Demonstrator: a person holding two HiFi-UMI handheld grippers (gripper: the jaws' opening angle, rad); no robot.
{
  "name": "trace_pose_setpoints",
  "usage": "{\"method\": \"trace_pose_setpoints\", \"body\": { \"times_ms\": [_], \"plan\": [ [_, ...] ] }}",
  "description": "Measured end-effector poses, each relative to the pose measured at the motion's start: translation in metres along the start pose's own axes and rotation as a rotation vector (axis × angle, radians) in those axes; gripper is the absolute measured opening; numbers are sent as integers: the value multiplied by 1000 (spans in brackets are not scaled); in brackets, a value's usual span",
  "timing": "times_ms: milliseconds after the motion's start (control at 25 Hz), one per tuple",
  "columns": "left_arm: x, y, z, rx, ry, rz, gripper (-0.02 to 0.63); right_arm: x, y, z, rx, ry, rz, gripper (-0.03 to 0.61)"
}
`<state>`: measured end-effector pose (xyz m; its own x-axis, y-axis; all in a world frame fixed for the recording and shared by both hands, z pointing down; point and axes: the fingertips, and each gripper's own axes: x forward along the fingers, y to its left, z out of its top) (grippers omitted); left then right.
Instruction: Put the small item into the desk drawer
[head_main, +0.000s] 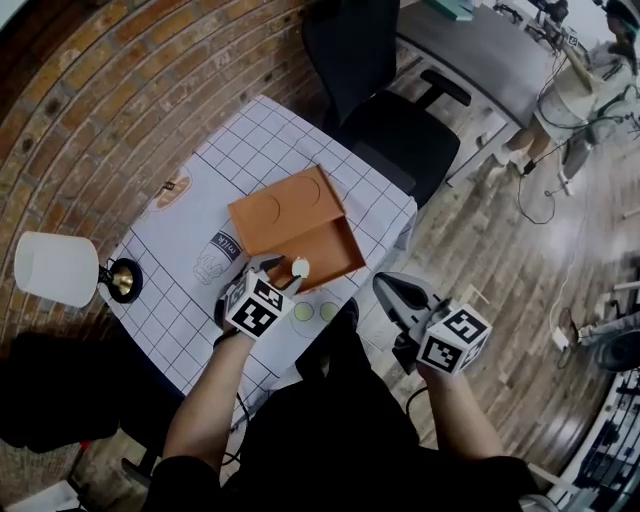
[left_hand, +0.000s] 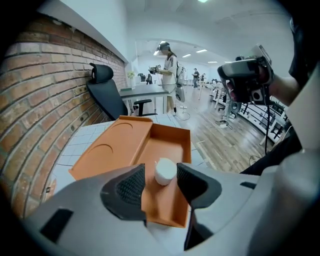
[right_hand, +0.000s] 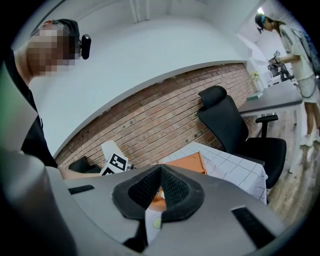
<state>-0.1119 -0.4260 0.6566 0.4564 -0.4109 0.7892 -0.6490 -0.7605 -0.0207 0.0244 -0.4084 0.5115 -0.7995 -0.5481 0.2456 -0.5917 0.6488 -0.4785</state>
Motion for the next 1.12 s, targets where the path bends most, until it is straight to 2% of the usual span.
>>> {"method": "trace_pose_setpoints", "body": {
  "times_ms": [160,280,480,680,840,960,1120],
  "plan": [
    [-28,7,11,-26,-69,37,193,0,18,14,-46,-16,9,-6],
    [-59,12,19,-81,-137,68,193,2,34,22,-86,-11,15,-5],
    [-109,4,24,-196,-281,44,192,-2,63,38,-137,-30,-9,-6],
    [-154,1,27,-205,-382,70,190,-14,77,61,-190,-60,-60,-6],
    [-181,3,26,-220,-441,98,188,-17,86,66,-212,-69,-69,-6],
    [-193,2,26,-238,-473,102,122,-18,92,71,-224,-71,-58,-6],
    [-200,-2,32,-234,-504,126,81,-23,94,77,-234,-95,-41,-6]
  ]
}}
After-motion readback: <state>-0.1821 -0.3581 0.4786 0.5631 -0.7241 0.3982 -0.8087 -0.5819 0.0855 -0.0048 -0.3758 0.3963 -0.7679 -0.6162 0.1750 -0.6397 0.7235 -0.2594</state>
